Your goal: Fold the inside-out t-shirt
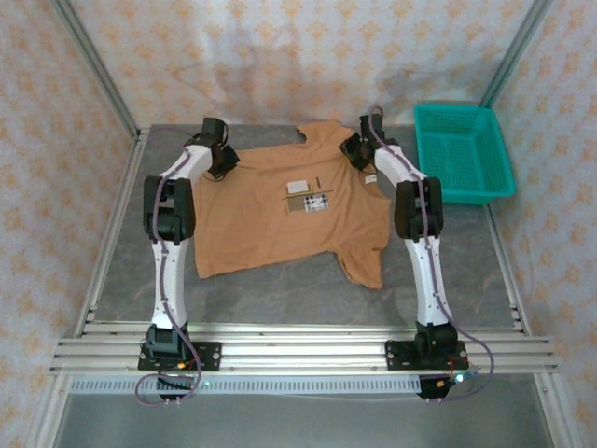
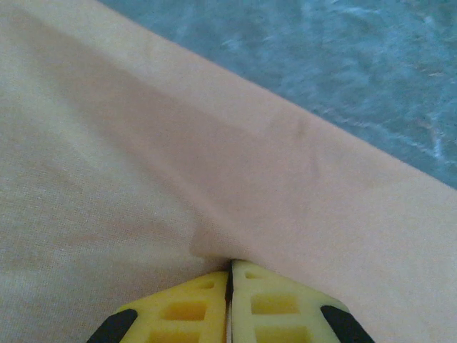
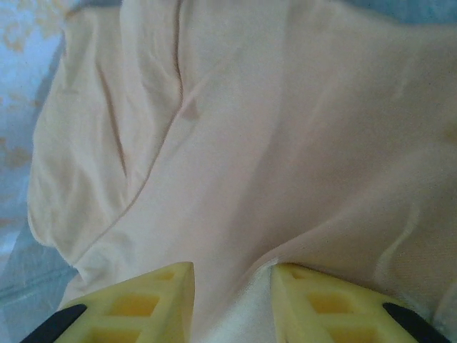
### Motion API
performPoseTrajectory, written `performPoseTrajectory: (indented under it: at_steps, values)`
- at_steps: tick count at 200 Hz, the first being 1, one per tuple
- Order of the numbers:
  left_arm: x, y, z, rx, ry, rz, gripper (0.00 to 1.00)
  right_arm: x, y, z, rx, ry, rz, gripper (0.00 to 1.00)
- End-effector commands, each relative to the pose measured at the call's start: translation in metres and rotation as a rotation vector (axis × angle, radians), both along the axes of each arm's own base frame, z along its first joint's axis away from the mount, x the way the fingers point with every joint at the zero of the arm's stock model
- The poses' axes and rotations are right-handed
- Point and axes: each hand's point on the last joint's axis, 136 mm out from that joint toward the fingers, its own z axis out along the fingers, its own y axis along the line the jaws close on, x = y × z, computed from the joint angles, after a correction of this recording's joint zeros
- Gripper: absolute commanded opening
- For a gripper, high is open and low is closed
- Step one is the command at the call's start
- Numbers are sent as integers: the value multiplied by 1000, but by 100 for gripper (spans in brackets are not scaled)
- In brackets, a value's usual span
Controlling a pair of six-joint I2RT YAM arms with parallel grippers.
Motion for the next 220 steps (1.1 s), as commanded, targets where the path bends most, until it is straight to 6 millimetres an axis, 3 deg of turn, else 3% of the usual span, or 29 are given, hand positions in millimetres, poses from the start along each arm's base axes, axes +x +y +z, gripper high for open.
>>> performPoseTrajectory:
  at_steps: [1,18,40,64,80,95,103,126,150,168,187,220]
  values:
    - [-7,8,-21,67,91,-29,11,4,-17,4,-99,19,-23,35]
    - [-3,9,5,103,50,-79,11,7,-13,39,-118,-34,28,36]
    - [-15,7,67,155,-27,-103,16,-15,-3,88,-156,-65,123,41]
    - [-52,-3,125,200,-65,-135,19,-68,14,113,-196,-43,227,42]
    - [-88,-19,138,179,-58,-169,20,-118,23,109,-230,3,298,41]
    - [-124,-37,137,116,-54,-202,19,-172,34,95,-246,56,370,37]
    - [-144,-45,126,69,-41,-209,19,-203,40,88,-254,71,412,35]
    - [-188,-56,79,-46,3,-208,19,-288,55,67,-275,110,528,32]
    - [-227,-54,38,-81,94,-172,17,-352,55,44,-278,175,584,32]
    - [-244,-46,22,-88,110,-138,15,-384,55,34,-287,198,609,32]
    - [-254,-42,18,-86,120,-123,13,-402,53,23,-294,207,612,32]
    - [-256,-41,23,-93,104,-111,12,-405,44,7,-324,209,576,34]
